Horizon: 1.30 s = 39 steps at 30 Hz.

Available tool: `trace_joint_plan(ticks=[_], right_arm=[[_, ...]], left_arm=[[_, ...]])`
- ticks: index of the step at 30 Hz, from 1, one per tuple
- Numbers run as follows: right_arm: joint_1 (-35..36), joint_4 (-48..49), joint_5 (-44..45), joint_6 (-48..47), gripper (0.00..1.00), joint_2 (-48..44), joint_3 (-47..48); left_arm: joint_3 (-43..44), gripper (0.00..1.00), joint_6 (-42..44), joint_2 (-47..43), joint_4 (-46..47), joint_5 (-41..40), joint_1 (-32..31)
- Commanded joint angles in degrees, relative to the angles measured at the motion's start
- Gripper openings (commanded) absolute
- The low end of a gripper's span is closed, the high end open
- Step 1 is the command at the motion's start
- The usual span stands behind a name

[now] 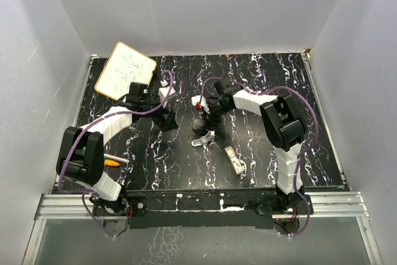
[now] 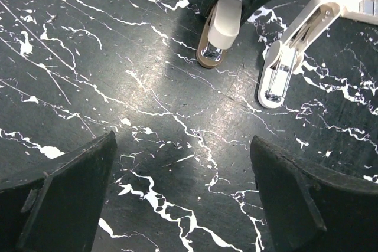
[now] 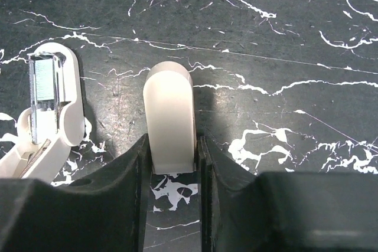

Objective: Load the staples into the stapler

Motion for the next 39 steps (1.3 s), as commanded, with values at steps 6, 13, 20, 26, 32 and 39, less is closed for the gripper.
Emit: trace_joint_plan(ticks=[6, 13, 20, 26, 32, 39], right_arm=[[-0.1, 9.15, 3.44, 14.65, 0.09, -7.86, -1.91], [-0.12, 16.01, 7.33, 30.84, 0.08, -13.47, 0.97], [0.86, 16.33, 8.99, 40.71, 0.08, -15.15, 5.89], [2.89, 14.84, 11.3, 42.54, 0.08, -15.51, 8.5], [4.01, 14.57, 11.75, 42.93, 0.08, -15.88, 8.89], [4.33, 14.66, 12.4, 42.8, 0.08, -16.25, 8.13]], left_arm=[[9.75, 0.96, -18.54, 0.85, 1.46, 7.67, 6.69], [13.98, 0.89, -44.54, 3.21, 9.26, 15.48, 7.05], [17.14, 0.87, -67.17, 8.08, 18.6, 18.26, 6.25], [16.57, 0.91, -79.34, 11.45, 25.94, 20.54, 3.66], [14.6, 0.94, -84.22, 13.14, 29.82, 21.47, 2.51], [13.94, 0.87, -85.71, 13.19, 30.5, 22.39, 2.26]])
